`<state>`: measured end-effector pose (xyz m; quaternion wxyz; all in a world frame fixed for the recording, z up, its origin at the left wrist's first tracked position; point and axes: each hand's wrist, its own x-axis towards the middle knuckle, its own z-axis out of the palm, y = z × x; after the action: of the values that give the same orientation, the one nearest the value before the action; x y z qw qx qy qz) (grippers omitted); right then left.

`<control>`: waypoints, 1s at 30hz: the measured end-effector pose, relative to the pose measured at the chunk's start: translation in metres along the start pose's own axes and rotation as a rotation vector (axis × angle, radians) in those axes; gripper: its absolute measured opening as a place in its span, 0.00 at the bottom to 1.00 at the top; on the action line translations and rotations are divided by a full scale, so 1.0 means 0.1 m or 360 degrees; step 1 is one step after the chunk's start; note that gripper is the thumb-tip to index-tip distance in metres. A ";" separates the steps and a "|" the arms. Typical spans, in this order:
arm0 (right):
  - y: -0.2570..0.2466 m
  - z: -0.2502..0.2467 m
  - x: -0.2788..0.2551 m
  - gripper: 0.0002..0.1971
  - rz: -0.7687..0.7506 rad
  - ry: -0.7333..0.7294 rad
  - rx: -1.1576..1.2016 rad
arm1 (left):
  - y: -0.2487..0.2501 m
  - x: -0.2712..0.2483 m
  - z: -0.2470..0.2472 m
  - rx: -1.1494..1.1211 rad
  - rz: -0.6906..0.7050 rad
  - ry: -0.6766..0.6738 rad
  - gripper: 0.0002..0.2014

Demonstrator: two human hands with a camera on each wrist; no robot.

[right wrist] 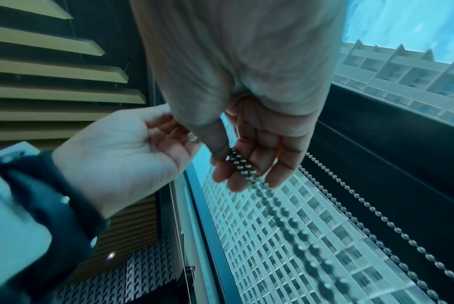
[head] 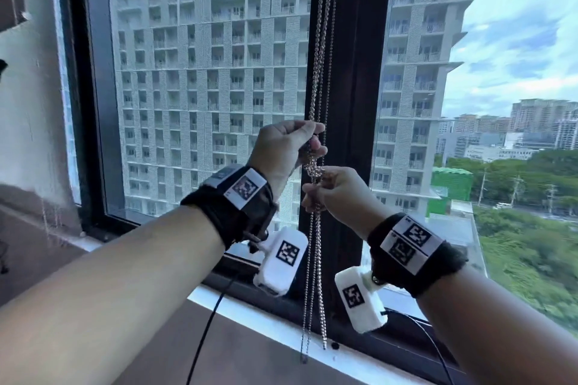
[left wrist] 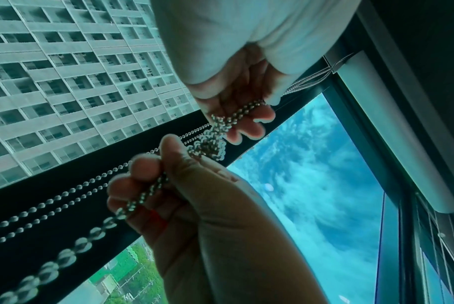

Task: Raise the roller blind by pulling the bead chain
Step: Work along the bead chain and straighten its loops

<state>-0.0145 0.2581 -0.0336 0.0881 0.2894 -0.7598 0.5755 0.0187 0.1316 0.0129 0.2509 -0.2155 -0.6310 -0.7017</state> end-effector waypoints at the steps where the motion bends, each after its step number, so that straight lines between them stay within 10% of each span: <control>1: -0.02 -0.02 0.00 0.03 0.0059 -0.0039 0.0020 | 0.01 0.01 -0.01 -0.0021 0.0003 -0.0008 0.08; 16: -0.65 -0.36 0.17 0.09 0.0274 0.0002 0.0836 | 0.02 -0.02 -0.17 -0.0002 -0.0150 -0.0176 0.15; 23: -0.93 -0.28 0.19 0.07 -0.0018 0.0149 0.0353 | 0.00 -0.05 -0.08 0.0140 -0.0276 -0.0234 0.08; 30: -0.87 -0.22 0.20 0.04 -0.0119 0.0348 0.0047 | -0.10 -0.02 -0.14 0.0597 0.0117 0.0120 0.08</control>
<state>0.0120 0.2575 0.0543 0.1876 0.2542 -0.7257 0.6112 0.0144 0.1184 0.0022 0.3356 -0.1616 -0.7326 -0.5697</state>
